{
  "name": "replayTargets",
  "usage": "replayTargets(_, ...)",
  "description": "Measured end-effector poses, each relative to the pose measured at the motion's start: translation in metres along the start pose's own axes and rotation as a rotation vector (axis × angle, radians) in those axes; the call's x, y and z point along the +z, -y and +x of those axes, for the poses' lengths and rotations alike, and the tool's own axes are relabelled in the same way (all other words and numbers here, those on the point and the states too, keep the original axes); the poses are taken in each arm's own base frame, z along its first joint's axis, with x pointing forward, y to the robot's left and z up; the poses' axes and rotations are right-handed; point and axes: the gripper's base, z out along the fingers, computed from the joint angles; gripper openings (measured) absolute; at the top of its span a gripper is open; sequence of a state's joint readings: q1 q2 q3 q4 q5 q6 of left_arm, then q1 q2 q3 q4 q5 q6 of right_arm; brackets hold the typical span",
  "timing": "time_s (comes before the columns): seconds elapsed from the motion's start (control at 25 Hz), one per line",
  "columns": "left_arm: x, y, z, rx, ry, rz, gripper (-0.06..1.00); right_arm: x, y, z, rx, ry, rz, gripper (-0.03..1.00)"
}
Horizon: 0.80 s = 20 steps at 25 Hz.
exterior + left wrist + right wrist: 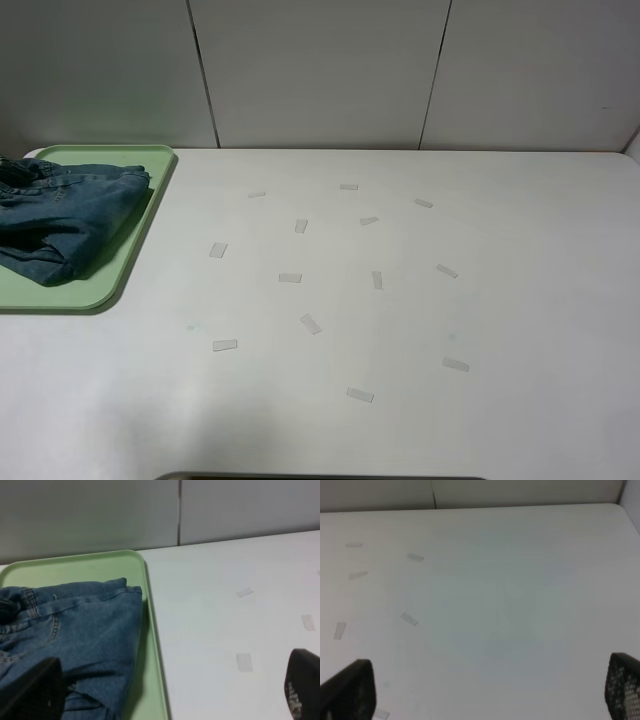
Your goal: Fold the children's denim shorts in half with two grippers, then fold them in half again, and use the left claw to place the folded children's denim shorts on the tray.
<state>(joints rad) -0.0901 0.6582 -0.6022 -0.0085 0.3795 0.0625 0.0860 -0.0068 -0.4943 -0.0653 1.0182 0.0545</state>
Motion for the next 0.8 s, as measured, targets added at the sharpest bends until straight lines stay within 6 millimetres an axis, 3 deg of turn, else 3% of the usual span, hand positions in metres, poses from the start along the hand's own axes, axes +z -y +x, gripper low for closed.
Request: replayTargets(0.8,0.0000,0.0000,0.0000,-0.001,0.000,0.000,0.87,0.0000,0.0000,0.0000,0.000,0.000,0.000,0.69)
